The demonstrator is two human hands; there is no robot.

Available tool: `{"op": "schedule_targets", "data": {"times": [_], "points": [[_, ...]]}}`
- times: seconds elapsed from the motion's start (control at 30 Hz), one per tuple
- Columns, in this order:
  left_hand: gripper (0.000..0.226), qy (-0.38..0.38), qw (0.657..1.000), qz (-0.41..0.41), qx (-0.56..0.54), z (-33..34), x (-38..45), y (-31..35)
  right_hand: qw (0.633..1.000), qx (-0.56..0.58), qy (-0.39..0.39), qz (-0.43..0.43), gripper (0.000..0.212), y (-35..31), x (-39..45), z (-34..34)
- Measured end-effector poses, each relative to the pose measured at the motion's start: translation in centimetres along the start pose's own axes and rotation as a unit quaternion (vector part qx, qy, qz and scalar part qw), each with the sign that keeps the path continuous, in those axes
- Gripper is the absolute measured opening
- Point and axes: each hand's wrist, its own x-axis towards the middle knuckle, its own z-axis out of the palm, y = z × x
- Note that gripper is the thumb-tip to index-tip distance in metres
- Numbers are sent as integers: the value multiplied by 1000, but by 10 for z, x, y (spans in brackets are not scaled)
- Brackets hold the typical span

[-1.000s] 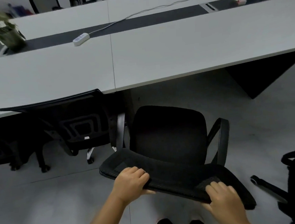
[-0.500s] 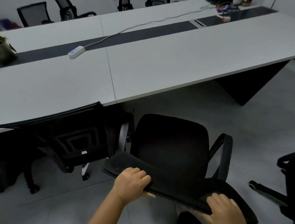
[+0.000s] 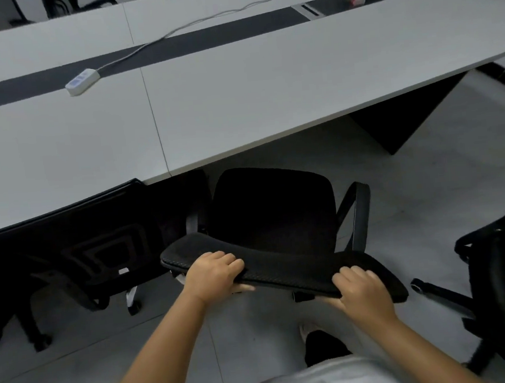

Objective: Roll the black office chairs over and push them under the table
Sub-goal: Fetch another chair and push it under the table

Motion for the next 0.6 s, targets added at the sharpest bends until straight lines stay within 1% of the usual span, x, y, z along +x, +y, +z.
{"op": "schedule_targets", "data": {"times": [0.17,0.3,0.43,0.5,0.6], "points": [[75,9,999,-26,19,16,35,-17,1000,2,-5,-22,71,31,43,21],[70,9,996,-79,28,45,64,-13,998,7,-3,-64,72,81,85,46],[52,-33,990,-130,53,60,120,-23,995,-2,-9,-104,71,132,145,69],[50,-51,985,-157,48,68,147,-30,993,-2,-10,-122,68,154,172,83],[50,-58,980,-186,41,84,178,-40,989,6,-1,-145,67,179,207,103]]}}
